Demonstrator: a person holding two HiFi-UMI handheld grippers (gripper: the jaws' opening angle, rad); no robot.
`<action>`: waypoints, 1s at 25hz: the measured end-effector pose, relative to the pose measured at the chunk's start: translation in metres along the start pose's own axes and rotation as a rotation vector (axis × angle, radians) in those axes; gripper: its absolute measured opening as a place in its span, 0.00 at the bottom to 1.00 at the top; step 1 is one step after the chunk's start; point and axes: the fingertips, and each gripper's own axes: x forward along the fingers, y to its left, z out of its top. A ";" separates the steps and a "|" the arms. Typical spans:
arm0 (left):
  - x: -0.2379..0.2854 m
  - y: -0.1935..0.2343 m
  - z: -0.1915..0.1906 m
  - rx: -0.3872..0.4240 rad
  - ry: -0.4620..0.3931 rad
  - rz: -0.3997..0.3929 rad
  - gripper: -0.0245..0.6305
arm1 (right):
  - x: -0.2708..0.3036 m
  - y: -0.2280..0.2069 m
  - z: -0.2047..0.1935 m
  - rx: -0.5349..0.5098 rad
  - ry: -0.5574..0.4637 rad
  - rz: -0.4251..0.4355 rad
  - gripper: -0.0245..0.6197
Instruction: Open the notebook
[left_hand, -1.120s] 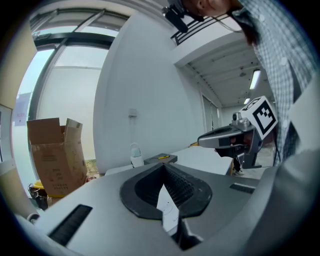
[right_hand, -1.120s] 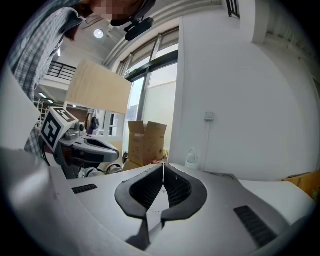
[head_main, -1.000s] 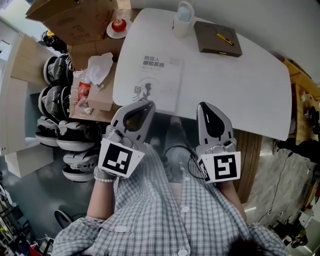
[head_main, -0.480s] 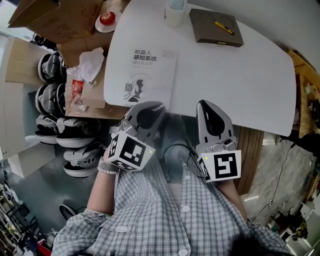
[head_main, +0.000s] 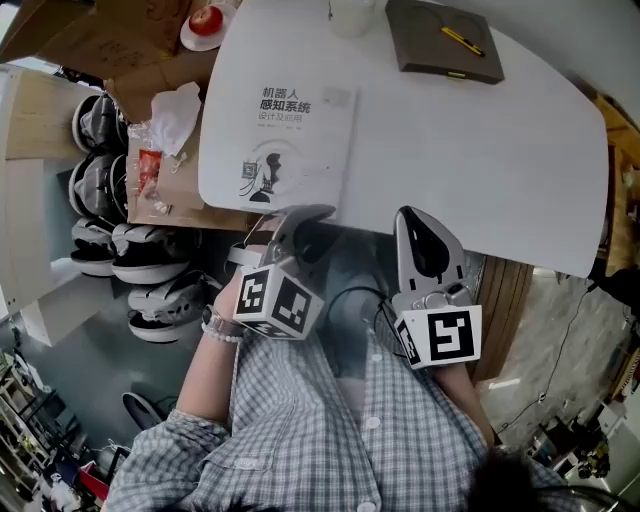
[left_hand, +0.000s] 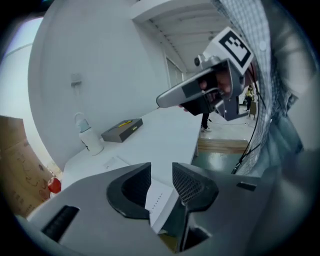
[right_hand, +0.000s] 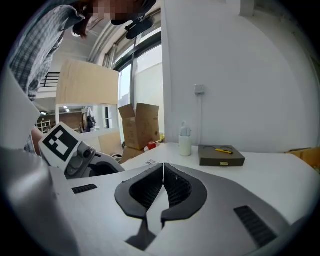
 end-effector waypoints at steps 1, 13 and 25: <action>0.005 -0.003 -0.005 0.025 0.022 -0.008 0.22 | 0.001 0.000 -0.004 0.005 0.007 0.004 0.07; 0.044 -0.014 -0.048 0.198 0.167 -0.063 0.28 | 0.004 -0.008 -0.021 0.016 0.055 0.015 0.07; 0.056 -0.012 -0.060 0.198 0.179 -0.047 0.27 | 0.007 -0.010 -0.028 0.034 0.080 0.022 0.07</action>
